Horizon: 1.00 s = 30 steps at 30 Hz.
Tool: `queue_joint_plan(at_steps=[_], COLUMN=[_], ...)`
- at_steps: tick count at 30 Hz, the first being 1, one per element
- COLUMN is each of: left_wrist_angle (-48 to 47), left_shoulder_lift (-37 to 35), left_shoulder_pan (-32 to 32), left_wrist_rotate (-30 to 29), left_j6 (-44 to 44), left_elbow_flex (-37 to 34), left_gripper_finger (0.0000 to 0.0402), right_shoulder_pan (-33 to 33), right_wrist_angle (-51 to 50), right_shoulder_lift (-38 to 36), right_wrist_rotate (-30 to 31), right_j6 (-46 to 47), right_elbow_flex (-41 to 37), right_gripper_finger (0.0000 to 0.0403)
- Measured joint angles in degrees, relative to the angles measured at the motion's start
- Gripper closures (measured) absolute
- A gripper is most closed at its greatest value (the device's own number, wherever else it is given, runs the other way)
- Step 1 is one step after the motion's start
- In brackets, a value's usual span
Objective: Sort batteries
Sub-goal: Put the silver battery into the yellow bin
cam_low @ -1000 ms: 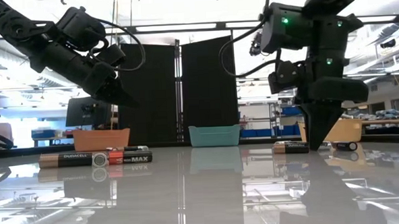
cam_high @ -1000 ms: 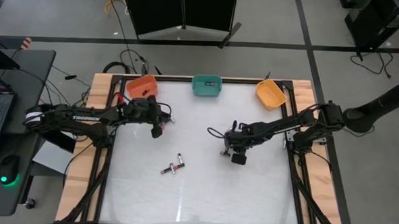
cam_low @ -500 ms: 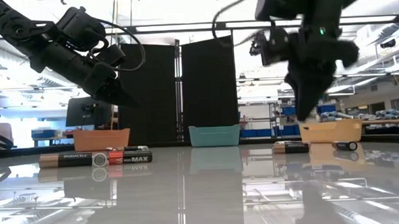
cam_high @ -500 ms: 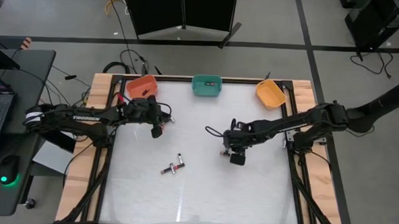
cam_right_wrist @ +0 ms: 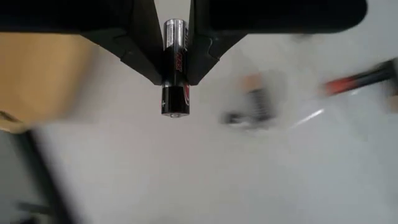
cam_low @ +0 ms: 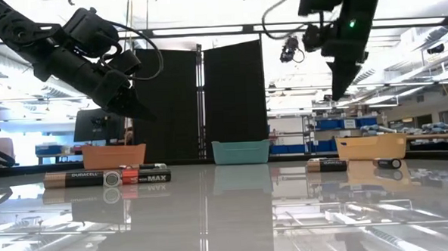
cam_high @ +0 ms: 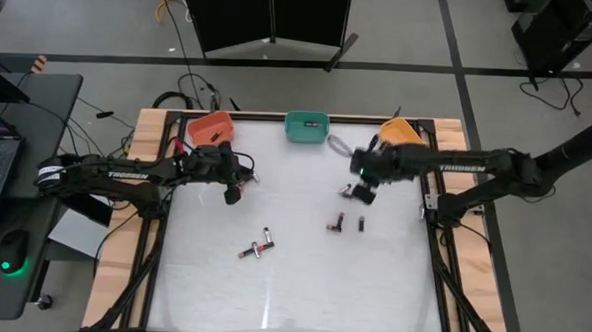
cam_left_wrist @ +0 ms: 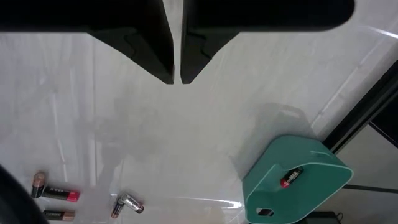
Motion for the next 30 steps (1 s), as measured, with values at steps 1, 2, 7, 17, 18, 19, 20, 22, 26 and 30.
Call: queue_joint_plan(at_steps=[1, 2, 7, 17, 18, 19, 20, 22, 26, 30], left_wrist_angle=[0.0, 0.1, 0.0, 0.0, 0.0, 0.0, 0.0, 0.0, 0.1, 0.4], left_shoulder_lift=[0.0, 0.0, 0.0, 0.0, 0.0, 0.0, 0.0, 0.0, 0.0, 0.0], left_shoulder_pan=[0.0, 0.0, 0.0, 0.0, 0.0, 0.0, 0.0, 0.0, 0.0, 0.0], left_wrist_rotate=[0.0, 0.0, 0.0, 0.0, 0.0, 0.0, 0.0, 0.0, 0.0, 0.0], left_j6=[0.0, 0.0, 0.0, 0.2, 0.2, 0.2, 0.2, 0.2, 0.2, 0.2], left_elbow_flex=[0.0, 0.0, 0.0, 0.0, 0.0, 0.0, 0.0, 0.0, 0.0, 0.0], left_gripper_finger=[0.0367, 0.0367, 0.0367, 0.0367, 0.0367, 0.0367, 0.0367, 0.0367, 0.0367, 0.0367], right_shoulder_pan=[-2.3, -4.8, -16.3, -33.7, -34.8, -35.9, -36.8, -38.7, -41.5, -43.6], right_wrist_angle=[-0.1, -0.1, 4.3, 14.6, 15.8, 17.0, 18.0, 19.3, 20.8, 21.9], right_shoulder_lift=[-0.1, -0.1, -0.1, 0.0, 0.0, 0.0, 0.0, 0.0, 0.0, 0.0], right_wrist_rotate=[0.9, 1.4, 1.4, -1.0, -1.2, -1.4, -1.8, -2.5, -3.9, -4.5], right_j6=[-0.9, -1.8, -7.3, -15.2, -16.0, -16.7, -17.4, -18.4, -19.5, -20.2], right_elbow_flex=[0.0, 0.0, -1.7, -9.3, -9.8, -10.1, -10.4, -11.0, -11.8, -12.6], right_gripper_finger=[0.0341, 0.0341, 0.0341, 0.0341, 0.0341, 0.0341, 0.0341, 0.0341, 0.0341, 0.0341])
